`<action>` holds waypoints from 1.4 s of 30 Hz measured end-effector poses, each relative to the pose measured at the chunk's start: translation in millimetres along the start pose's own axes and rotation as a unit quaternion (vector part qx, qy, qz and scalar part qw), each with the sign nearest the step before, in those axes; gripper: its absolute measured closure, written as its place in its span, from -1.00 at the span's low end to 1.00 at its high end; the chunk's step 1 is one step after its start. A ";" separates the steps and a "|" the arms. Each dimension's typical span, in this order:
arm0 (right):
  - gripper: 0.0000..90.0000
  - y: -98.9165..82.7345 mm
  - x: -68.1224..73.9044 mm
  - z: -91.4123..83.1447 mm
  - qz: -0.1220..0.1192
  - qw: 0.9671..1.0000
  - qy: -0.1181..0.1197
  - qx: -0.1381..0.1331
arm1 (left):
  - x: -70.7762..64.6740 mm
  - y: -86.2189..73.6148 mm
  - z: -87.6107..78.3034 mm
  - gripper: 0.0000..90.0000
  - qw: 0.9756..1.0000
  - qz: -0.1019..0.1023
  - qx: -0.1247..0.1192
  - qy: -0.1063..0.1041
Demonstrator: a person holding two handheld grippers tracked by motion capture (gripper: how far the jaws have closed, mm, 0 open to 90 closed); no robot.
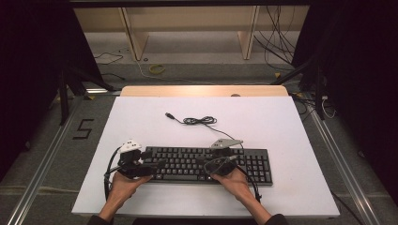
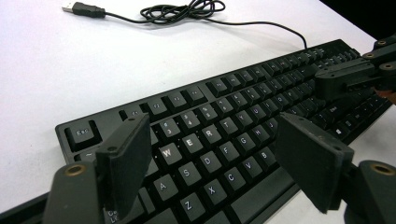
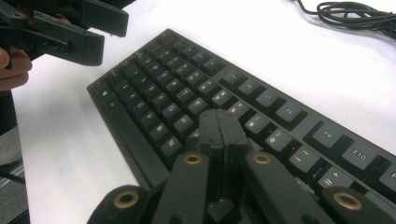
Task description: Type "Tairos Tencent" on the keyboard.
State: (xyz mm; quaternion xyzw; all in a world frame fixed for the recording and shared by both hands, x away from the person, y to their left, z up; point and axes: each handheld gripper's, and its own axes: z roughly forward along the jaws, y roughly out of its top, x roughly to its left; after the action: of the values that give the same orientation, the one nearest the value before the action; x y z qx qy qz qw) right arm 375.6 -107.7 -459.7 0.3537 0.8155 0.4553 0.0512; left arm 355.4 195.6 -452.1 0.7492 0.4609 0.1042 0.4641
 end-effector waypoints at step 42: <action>1.00 -0.3 27.7 39.5 -0.031 0.998 0.019 0.056 | -4.2 -12.4 -13.1 -0.43 1.000 0.007 -0.021 0.000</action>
State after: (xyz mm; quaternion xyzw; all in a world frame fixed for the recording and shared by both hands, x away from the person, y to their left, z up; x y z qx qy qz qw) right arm 370.8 -62.7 -476.3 0.3223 0.8508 0.4139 0.0302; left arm 338.0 202.0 -453.6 0.7423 0.4536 0.1166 0.4792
